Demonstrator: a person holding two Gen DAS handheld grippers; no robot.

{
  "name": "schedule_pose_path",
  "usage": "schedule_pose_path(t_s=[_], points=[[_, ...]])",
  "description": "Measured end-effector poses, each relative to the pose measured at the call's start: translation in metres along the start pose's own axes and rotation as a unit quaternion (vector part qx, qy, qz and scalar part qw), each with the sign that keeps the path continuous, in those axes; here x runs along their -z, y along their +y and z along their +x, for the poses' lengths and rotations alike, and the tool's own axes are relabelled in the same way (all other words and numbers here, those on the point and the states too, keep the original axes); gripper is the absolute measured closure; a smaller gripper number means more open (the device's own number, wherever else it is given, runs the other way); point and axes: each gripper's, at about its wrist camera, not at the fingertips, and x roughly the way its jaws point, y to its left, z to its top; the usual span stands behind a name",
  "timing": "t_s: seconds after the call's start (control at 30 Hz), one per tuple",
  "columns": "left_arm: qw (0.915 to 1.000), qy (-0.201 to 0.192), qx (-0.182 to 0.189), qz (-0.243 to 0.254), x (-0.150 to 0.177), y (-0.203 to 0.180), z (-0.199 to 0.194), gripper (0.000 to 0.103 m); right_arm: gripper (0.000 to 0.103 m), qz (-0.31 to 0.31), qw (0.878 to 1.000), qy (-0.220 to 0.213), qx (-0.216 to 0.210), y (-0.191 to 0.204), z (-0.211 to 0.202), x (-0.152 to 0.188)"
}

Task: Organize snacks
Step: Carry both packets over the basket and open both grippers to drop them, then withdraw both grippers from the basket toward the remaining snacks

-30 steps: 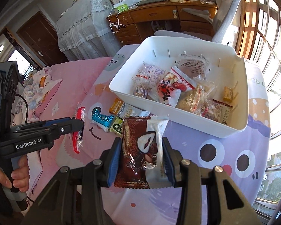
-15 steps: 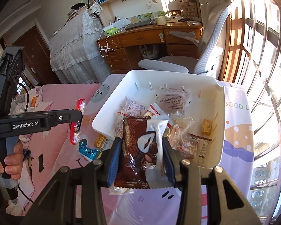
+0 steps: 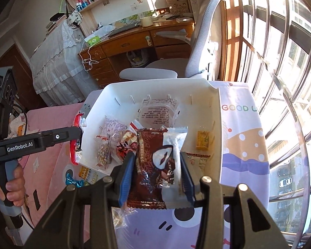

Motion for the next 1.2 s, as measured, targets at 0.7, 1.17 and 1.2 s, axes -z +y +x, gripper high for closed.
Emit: schedule_pose_path(t_s=[0.7,1.17,1.2], points=[[0.9988,-0.036,-0.03,-0.013,0.033,-0.011,-0.051,0.027,0.047,0.001,1.0,0.001,-0.02,0.0,-0.032,0.017],[0.992,-0.071,-0.069,-0.078,0.12,-0.004,-0.1,0.024,0.042,-0.055,0.996,-0.007,-0.068,0.018,-0.066,0.049],[0.9913,-0.07,-0.073,-0.084,0.126,-0.002,-0.102,0.024,0.042,-0.057,0.996,-0.004,-0.071,0.019,-0.066,0.052]])
